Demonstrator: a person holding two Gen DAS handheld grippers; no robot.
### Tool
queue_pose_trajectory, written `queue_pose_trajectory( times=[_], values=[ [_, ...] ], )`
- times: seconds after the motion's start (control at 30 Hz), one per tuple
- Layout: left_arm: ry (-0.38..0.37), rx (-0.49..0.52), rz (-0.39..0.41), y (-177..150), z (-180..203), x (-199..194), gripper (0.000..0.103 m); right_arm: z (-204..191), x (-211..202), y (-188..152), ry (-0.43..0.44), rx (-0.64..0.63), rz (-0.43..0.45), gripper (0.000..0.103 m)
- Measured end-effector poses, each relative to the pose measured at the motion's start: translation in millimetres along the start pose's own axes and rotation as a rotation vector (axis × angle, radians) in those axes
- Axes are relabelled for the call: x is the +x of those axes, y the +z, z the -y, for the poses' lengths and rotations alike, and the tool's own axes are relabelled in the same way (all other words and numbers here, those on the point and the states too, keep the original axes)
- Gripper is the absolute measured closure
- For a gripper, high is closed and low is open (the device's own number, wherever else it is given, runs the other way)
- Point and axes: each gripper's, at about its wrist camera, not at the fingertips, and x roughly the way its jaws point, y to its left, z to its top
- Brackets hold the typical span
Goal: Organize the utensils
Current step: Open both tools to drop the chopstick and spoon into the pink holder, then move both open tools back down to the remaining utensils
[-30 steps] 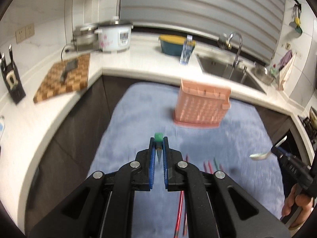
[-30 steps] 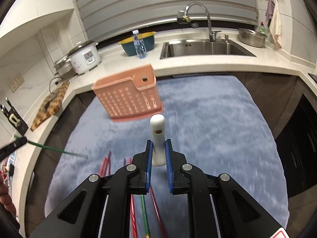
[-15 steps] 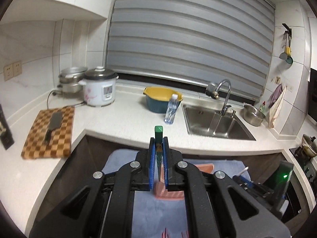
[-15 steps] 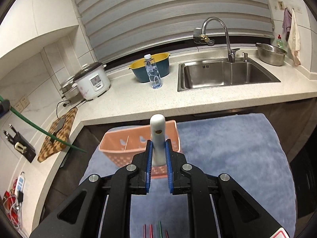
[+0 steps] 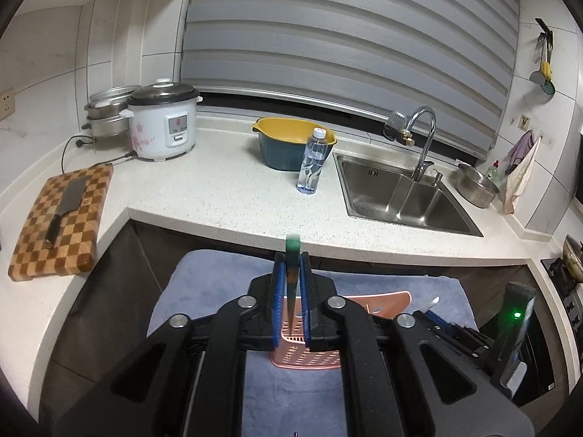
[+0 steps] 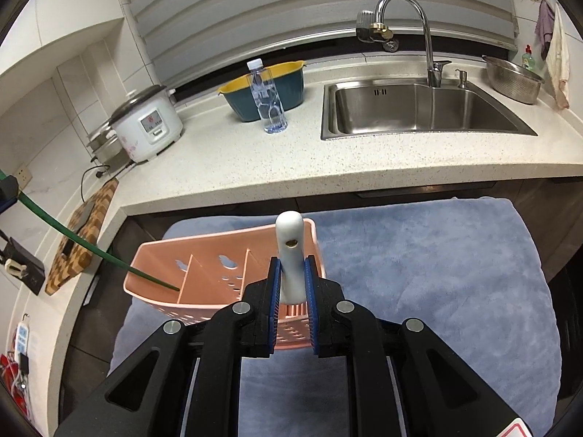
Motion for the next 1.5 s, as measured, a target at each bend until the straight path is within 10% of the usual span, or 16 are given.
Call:
queue_pose_trajectory(
  times=[0.13, 0.47, 1.03, 1.5],
  values=[
    [0.058, 0.002, 0.037, -3, -4, -8, 0.054, 2, -25, 3, -0.013, -0.004, 0.058, 0.073],
    [0.109, -0.009, 0.055, -32, -26, -70, 0.039, 12, -118, -32, -0.046, -0.03, 0.14, 0.061],
    [0.098, 0.027, -0.28, -256, -35, -119, 0.038, 40, -195, -257, -0.138, -0.061, -0.083, 0.057],
    [0.074, 0.076, -0.437, -349, -26, -113, 0.035, 37, -166, -321, -0.13, -0.078, -0.214, 0.066]
  ],
)
